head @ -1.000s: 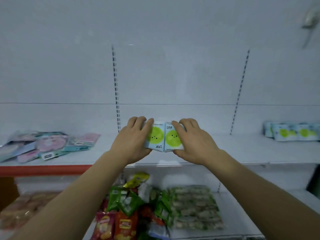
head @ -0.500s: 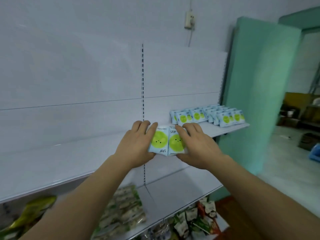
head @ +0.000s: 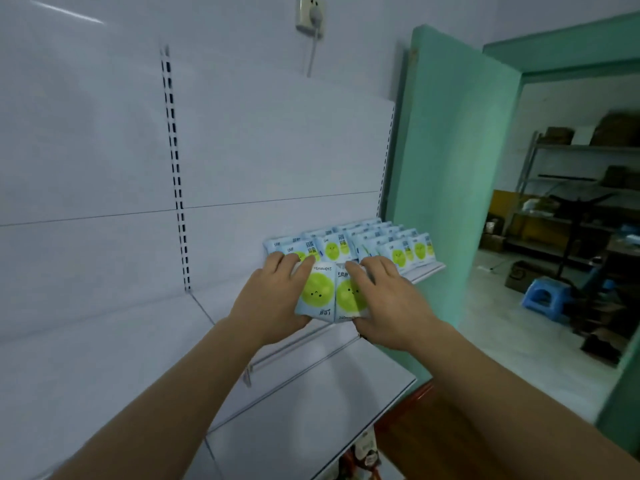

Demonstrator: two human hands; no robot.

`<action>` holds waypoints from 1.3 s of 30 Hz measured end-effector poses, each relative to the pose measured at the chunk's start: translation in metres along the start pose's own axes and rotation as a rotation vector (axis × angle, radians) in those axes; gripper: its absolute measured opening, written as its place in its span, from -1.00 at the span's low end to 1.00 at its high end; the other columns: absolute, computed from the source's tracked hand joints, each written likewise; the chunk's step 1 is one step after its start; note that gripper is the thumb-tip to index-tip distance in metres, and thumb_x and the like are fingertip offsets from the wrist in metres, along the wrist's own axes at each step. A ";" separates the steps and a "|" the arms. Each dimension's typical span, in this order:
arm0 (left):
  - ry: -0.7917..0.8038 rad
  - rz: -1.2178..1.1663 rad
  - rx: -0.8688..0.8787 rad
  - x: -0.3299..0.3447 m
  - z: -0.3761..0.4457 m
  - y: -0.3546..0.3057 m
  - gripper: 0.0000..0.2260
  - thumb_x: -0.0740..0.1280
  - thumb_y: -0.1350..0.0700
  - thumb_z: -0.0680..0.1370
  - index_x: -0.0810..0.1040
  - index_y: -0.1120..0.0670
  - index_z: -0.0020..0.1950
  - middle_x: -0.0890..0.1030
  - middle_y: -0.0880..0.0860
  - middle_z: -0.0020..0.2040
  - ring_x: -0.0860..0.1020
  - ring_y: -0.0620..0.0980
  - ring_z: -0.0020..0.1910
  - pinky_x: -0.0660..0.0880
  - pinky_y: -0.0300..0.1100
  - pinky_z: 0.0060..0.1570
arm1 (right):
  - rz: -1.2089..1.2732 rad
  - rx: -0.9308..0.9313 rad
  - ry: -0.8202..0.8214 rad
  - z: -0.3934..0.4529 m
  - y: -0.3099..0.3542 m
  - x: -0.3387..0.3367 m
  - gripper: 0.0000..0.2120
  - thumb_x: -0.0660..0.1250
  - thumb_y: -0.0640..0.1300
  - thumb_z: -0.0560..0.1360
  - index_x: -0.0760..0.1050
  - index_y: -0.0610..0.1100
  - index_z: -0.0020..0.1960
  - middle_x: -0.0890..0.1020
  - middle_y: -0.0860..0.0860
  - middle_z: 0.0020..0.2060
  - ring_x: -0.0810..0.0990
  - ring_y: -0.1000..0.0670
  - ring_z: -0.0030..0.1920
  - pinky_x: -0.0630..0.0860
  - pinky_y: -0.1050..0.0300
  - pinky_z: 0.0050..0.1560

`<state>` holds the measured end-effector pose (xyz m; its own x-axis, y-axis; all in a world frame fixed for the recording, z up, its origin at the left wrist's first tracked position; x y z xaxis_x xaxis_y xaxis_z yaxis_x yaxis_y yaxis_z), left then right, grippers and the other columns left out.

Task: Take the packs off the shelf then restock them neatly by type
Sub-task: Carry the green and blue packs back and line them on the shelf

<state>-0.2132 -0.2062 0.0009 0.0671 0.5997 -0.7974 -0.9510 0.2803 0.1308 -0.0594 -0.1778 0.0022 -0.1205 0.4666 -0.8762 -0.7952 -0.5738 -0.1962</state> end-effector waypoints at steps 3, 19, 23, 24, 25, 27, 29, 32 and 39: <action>-0.002 -0.002 0.015 0.024 0.029 0.013 -0.21 0.43 -0.21 0.29 0.35 0.13 0.42 0.54 0.14 0.15 0.48 0.22 0.14 0.61 0.08 -0.22 | -0.010 0.015 0.006 0.027 -0.020 0.019 -0.14 0.42 0.08 0.38 0.13 -0.12 0.56 0.31 -0.13 0.37 0.24 -0.18 0.41 0.55 -0.16 0.13; 0.241 0.185 -0.355 0.138 0.114 0.072 -0.13 0.38 -0.26 0.45 0.09 0.06 0.60 0.37 0.09 0.35 0.30 0.15 0.37 0.53 0.03 0.09 | 0.053 -0.235 -0.003 0.162 -0.086 0.133 -0.20 0.44 0.10 0.40 0.18 -0.04 0.53 0.32 -0.04 0.40 0.20 -0.16 0.47 0.34 -0.30 0.35; 0.262 0.250 -0.430 0.164 0.122 0.078 -0.10 0.47 -0.29 0.31 0.30 0.10 0.53 0.49 0.12 0.20 0.44 0.21 0.22 0.59 0.05 -0.16 | 0.001 -0.340 -0.026 0.188 -0.103 0.161 -0.20 0.50 0.15 0.31 0.31 -0.02 0.46 0.44 -0.03 0.36 0.34 -0.16 0.43 0.21 -0.43 0.42; 0.257 0.274 -0.448 0.168 0.122 0.080 -0.10 0.48 -0.30 0.28 0.33 0.09 0.50 0.51 0.11 0.17 0.47 0.20 0.18 0.59 0.04 -0.23 | 0.006 -0.359 -0.023 0.193 -0.107 0.169 -0.19 0.52 0.15 0.26 0.35 -0.02 0.43 0.48 -0.03 0.32 0.39 -0.16 0.39 0.23 -0.44 0.40; 0.250 0.290 -0.464 0.172 0.122 0.080 -0.10 0.48 -0.31 0.26 0.35 0.09 0.48 0.52 0.10 0.15 0.49 0.20 0.16 0.59 0.03 -0.28 | 0.014 -0.375 -0.016 0.198 -0.110 0.177 -0.19 0.53 0.15 0.25 0.36 -0.02 0.43 0.49 -0.02 0.31 0.40 -0.16 0.38 0.23 -0.44 0.40; 0.245 0.309 -0.498 0.177 0.123 0.081 -0.11 0.46 -0.33 0.26 0.32 0.06 0.47 0.51 0.09 0.15 0.48 0.18 0.16 0.59 0.03 -0.29 | 0.053 -0.396 -0.017 0.205 -0.113 0.187 -0.20 0.51 0.14 0.30 0.32 -0.02 0.45 0.46 0.00 0.35 0.36 -0.14 0.42 0.16 -0.41 0.43; 0.259 0.325 -0.533 0.180 0.124 0.082 -0.12 0.43 -0.35 0.30 0.23 0.02 0.49 0.46 0.09 0.24 0.42 0.16 0.23 0.59 0.04 -0.19 | 0.082 -0.408 -0.039 0.209 -0.116 0.191 -0.20 0.49 0.14 0.31 0.30 -0.03 0.46 0.45 0.00 0.36 0.35 -0.13 0.44 0.17 -0.39 0.43; 0.303 0.349 -0.566 0.183 0.130 0.079 -0.12 0.33 -0.38 0.39 0.08 -0.02 0.56 0.31 0.06 0.39 0.28 0.13 0.36 0.54 0.04 0.02 | 0.082 -0.412 -0.040 0.214 -0.118 0.194 -0.18 0.49 0.15 0.31 0.30 -0.05 0.47 0.45 -0.04 0.38 0.34 -0.16 0.45 0.20 -0.39 0.43; 0.310 0.409 -0.554 0.182 0.133 0.076 -0.09 0.21 -0.49 0.39 0.05 -0.03 0.58 0.33 0.03 0.42 0.31 0.13 0.38 0.28 0.26 0.36 | 0.133 -0.424 0.005 0.214 -0.121 0.199 -0.13 0.42 0.12 0.39 0.14 -0.07 0.58 0.24 -0.10 0.54 0.10 -0.20 0.58 0.04 -0.38 0.50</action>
<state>-0.2334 0.0238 -0.0562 -0.3338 0.3140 -0.8888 -0.9001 -0.3861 0.2017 -0.1143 0.1290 -0.0539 -0.2018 0.3673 -0.9079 -0.4587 -0.8545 -0.2437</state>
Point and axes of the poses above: each hand's wrist, its own z-axis towards the middle knuckle, its own x-axis out of the palm, y = z × x, the point moved 9 cm from there along z, towards the middle knuckle
